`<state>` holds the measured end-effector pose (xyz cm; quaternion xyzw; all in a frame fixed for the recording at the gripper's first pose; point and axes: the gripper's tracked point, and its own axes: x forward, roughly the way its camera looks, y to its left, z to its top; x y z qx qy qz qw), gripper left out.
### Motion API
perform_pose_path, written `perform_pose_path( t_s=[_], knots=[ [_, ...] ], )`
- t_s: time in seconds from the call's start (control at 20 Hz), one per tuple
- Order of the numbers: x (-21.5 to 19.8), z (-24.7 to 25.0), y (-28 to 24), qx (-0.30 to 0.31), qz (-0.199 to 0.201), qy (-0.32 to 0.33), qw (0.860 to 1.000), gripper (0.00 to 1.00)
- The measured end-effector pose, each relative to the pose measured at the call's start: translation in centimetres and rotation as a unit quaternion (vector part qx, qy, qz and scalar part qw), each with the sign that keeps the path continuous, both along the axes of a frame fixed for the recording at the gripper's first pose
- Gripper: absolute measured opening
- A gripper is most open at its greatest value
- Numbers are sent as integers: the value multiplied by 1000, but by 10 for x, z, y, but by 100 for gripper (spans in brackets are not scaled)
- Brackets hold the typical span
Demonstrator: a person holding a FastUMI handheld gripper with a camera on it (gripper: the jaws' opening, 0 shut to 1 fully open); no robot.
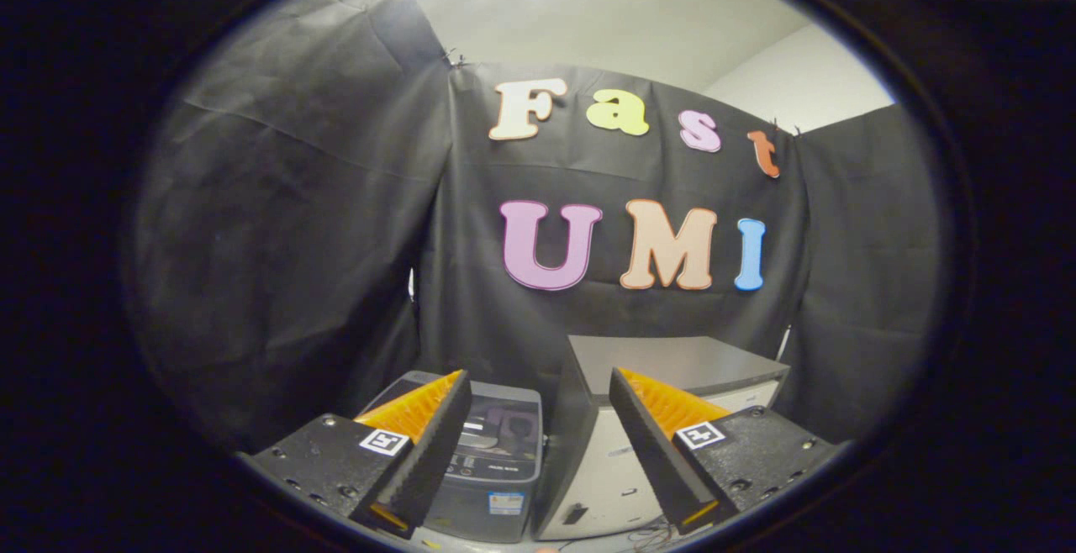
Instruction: Put the clothes into the washing machine and then close the washing machine lid.
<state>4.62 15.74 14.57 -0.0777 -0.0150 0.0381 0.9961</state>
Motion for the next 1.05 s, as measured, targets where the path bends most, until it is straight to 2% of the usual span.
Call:
perform_pose_path(
  t_s=[0.4,0.6,0.8,1.05],
  knots=[
    [-41,-30,-28,35,-10,8,999,100],
    [-56,-41,-18,74,11,14,997,100],
    [-64,-46,-15,53,18,7,998,100],
    [-65,-47,-23,78,4,-11,997,100]
  ],
)
